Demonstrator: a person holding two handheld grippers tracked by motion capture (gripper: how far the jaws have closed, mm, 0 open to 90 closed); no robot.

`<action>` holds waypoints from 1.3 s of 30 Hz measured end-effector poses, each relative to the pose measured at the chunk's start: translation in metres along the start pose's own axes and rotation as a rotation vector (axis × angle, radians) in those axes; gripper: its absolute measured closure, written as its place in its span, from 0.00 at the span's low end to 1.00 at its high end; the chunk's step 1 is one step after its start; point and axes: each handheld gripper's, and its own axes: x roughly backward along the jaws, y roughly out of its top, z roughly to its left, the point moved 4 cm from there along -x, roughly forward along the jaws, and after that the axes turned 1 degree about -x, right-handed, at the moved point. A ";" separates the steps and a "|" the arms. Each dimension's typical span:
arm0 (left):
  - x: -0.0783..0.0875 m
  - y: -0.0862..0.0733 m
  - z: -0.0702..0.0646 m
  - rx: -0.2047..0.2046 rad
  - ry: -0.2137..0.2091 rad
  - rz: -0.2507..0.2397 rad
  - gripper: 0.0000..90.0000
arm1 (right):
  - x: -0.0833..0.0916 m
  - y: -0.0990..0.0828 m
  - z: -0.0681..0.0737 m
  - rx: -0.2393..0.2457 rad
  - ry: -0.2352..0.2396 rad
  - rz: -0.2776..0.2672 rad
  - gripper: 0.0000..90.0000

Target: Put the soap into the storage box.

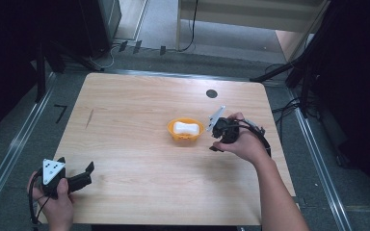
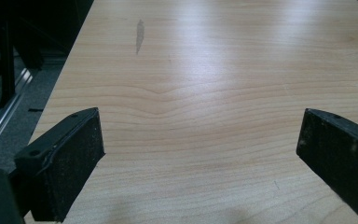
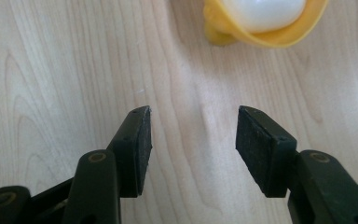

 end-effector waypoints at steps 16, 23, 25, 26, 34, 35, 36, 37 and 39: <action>0.000 0.000 -0.001 -0.004 0.002 0.001 0.01 | -0.003 -0.032 0.028 -0.039 0.029 -0.015 0.48; 0.000 0.000 -0.001 -0.006 0.002 0.002 0.01 | -0.002 -0.049 0.039 -0.066 0.028 -0.027 0.43; 0.000 0.000 -0.001 -0.007 0.002 0.002 0.01 | -0.001 -0.054 0.042 -0.081 0.038 -0.041 0.42; 0.000 0.000 -0.001 -0.008 0.002 0.002 0.01 | -0.001 -0.056 0.043 -0.088 0.039 -0.045 0.40; 0.000 0.000 -0.001 -0.009 0.001 0.002 0.01 | -0.001 -0.074 0.057 -0.165 0.037 -0.065 0.16; 0.000 0.000 -0.001 -0.011 0.000 0.003 0.01 | 0.000 -0.076 0.058 -0.169 0.038 -0.069 0.15; 0.000 0.000 -0.001 -0.011 0.000 0.003 0.01 | 0.000 -0.078 0.060 -0.176 0.040 -0.073 0.15; 0.000 0.000 -0.001 -0.012 -0.001 0.002 0.01 | 0.001 -0.080 0.062 -0.184 0.036 -0.077 0.15; 0.000 0.000 -0.001 -0.013 0.000 0.003 0.01 | 0.002 -0.084 0.063 -0.188 0.013 -0.090 0.14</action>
